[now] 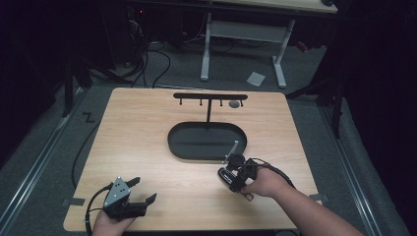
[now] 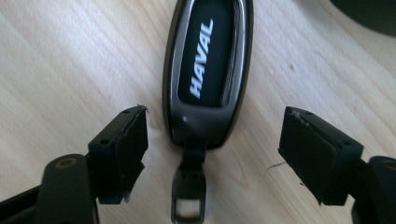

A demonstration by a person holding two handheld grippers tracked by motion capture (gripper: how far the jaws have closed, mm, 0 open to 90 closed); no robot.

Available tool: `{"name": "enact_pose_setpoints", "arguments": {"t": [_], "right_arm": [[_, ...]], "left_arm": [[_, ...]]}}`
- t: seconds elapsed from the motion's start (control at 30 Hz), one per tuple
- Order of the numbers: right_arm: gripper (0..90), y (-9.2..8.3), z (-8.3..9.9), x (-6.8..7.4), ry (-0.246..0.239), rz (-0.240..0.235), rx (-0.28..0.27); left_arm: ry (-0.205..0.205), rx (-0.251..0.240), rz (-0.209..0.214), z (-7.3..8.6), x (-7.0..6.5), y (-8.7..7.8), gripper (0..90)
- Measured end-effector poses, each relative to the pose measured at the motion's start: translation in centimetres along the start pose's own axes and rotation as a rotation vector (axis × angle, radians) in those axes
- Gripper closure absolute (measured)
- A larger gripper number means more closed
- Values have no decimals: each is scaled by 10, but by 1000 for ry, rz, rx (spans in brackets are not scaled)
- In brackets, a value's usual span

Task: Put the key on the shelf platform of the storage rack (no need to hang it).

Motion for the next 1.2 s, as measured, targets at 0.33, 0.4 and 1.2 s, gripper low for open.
{"name": "enact_pose_setpoints", "arguments": {"t": [0.33,0.4,1.2], "right_arm": [[319,9,-19,9,-32,1,11],[331,10,-22,9,-19,-9,12],[461,13,-26,7,72,-25,99]], "left_arm": [[-2,-3,-2,0,0,-1,178],[-1,-3,2,0,0,0,178],[11,10,11,0,-3,3,179]]}}
Point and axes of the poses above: each handheld gripper's, and its own axes: y roughly forward along the jaws, z roughly out of its underside, x roughly to its left, the point moved 8 cm from there along y, roughly forward along the jaws, and after that the axes turned 14 degrees about z, right-handed, at the moved point
